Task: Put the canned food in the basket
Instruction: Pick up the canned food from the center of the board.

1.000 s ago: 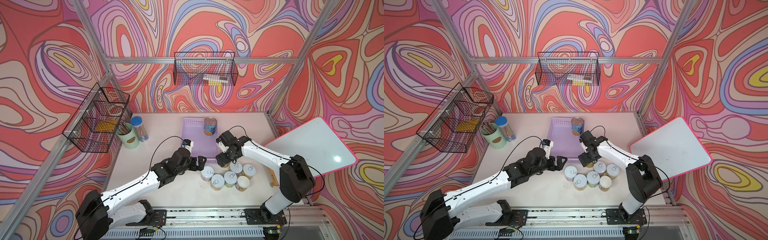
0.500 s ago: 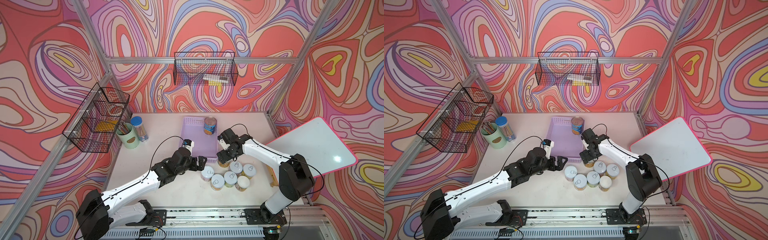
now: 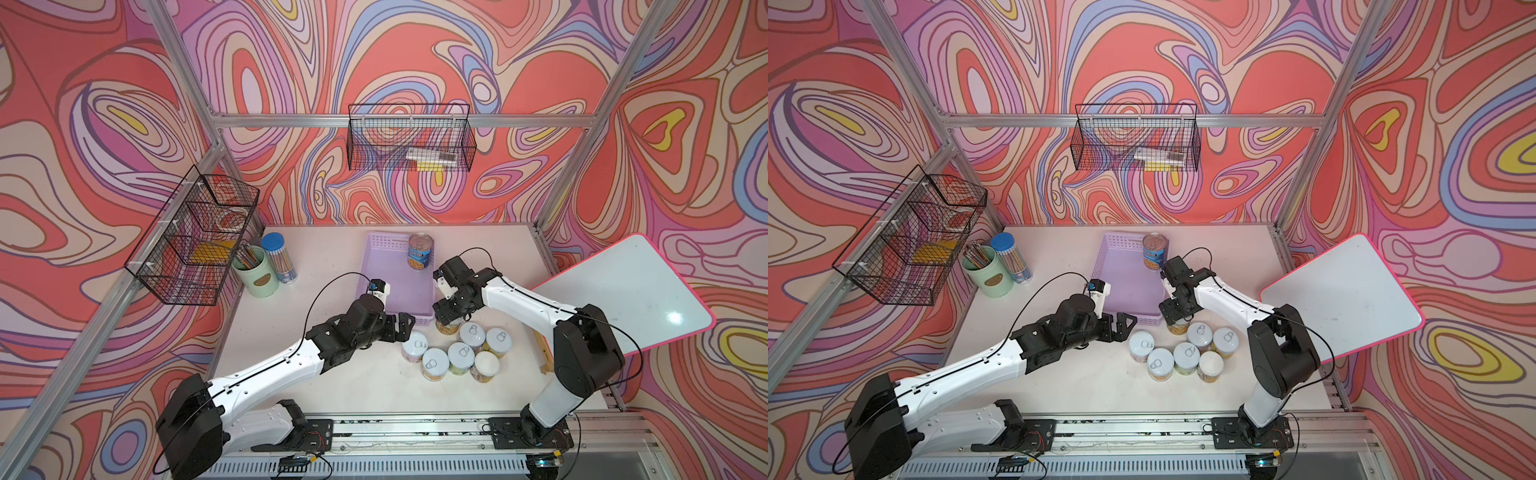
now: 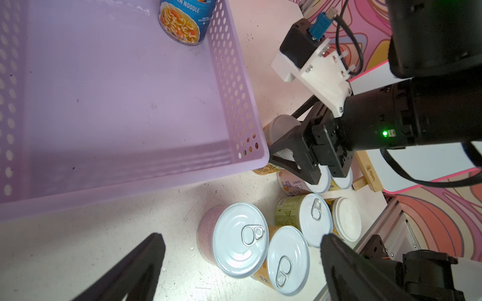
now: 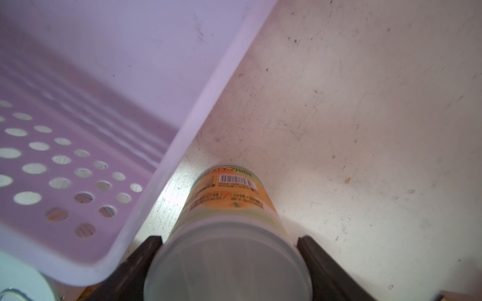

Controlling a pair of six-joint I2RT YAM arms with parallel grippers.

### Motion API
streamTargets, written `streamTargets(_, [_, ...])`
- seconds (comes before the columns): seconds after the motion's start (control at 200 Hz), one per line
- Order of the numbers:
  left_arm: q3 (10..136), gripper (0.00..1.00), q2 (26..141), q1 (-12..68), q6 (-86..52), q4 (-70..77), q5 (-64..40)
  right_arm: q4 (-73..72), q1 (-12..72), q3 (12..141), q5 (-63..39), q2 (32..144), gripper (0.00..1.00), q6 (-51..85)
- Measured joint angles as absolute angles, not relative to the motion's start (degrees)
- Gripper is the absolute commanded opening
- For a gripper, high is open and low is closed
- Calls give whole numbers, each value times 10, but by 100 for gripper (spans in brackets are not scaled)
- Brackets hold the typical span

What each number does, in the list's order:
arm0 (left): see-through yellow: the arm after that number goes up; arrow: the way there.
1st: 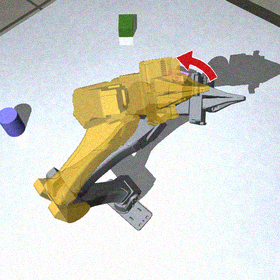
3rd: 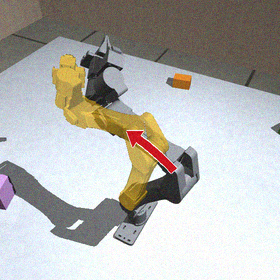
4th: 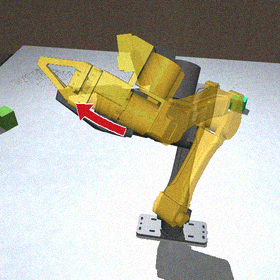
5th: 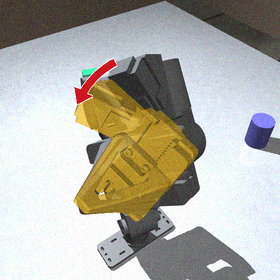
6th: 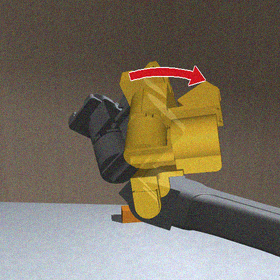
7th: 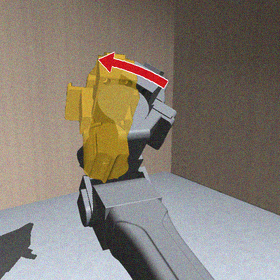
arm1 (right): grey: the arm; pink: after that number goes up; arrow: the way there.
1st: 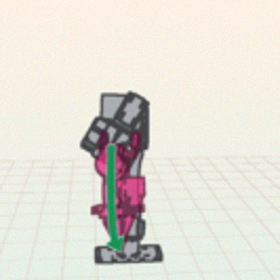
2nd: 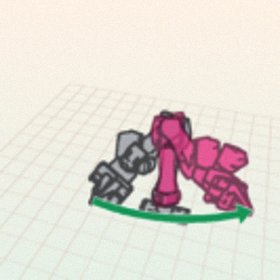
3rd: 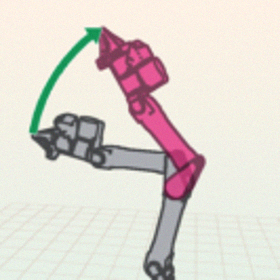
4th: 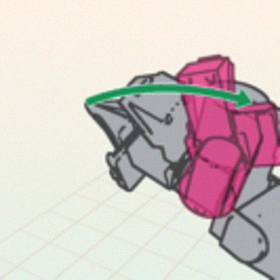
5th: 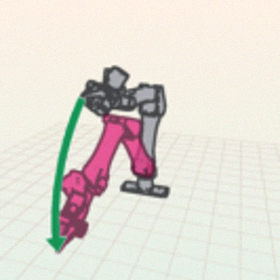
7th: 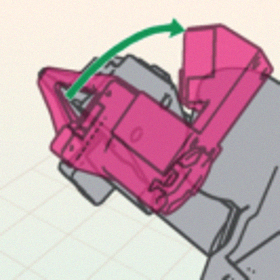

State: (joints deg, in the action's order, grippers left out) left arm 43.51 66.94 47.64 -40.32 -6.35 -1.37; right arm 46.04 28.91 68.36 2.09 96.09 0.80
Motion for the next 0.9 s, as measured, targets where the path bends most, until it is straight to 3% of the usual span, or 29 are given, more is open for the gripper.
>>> streamTargets(0.26, [435,99,672,476,-403,-63,-17,462,289,684,21,961,67,14])
streamTargets(0.901, [509,99,699,472,-388,-64,-46,556,289,773,59,883,56,42])
